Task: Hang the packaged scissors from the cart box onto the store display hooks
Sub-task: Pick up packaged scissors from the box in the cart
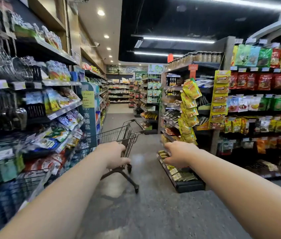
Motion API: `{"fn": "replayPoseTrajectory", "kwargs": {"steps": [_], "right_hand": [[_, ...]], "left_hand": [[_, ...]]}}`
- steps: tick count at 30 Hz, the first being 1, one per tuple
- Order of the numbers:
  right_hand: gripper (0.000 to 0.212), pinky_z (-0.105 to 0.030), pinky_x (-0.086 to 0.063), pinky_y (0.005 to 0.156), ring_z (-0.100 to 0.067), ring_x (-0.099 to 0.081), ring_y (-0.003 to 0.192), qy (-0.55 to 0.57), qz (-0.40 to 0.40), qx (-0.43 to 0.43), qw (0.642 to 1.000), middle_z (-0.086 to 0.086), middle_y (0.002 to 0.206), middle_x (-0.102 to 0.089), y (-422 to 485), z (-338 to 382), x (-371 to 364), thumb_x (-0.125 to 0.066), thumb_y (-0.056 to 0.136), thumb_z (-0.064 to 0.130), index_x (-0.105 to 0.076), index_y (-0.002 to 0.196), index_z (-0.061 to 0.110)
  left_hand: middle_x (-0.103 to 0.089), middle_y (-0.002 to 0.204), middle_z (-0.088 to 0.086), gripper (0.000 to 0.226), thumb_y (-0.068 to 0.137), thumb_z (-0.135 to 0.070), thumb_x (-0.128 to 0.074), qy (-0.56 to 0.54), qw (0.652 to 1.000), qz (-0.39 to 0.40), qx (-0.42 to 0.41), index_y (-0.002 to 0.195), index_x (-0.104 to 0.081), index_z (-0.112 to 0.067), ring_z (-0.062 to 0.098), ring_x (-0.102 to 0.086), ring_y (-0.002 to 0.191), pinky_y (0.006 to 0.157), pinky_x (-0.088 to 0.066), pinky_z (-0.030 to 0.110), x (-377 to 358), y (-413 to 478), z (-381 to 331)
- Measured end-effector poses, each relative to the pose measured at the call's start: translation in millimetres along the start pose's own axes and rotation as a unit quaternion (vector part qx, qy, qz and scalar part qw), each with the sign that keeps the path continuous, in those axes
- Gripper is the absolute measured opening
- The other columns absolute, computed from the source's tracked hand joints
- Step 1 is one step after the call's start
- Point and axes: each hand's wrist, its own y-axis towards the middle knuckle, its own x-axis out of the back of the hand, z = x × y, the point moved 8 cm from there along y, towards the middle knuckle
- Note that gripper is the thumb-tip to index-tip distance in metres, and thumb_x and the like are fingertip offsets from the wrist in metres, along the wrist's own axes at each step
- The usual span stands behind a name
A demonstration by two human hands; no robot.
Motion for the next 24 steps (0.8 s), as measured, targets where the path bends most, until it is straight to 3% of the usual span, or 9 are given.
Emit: {"fn": "replayPoseTrajectory", "kwargs": {"steps": [10,24], "right_hand": [[0.06,-0.049,-0.036,0.105,-0.027,-0.044,0.13,-0.005,0.027,0.037,0.999,-0.003,0.143,-0.044,151,22,-35,-0.051,0.087,0.046,-0.035,0.141,0.024],[0.061,-0.047,-0.038,0.105,-0.027,-0.043,0.131,-0.001,0.06,0.126,0.99,-0.002,0.145,-0.043,426,-4,-64,-0.051,0.087,0.044,-0.032,0.143,0.027]], "left_hand": [[-0.047,0.141,0.001,0.064,0.086,-0.062,-0.045,0.009,0.998,0.044,0.043,0.139,-0.039,-0.027,0.024,-0.048,0.128,0.099,-0.045,0.039,-57,108,67],[-0.043,0.146,0.001,0.063,0.088,-0.06,-0.045,-0.016,0.982,0.098,0.159,0.141,-0.038,-0.026,0.022,-0.045,0.131,0.102,-0.043,0.038,-107,329,143]]}}
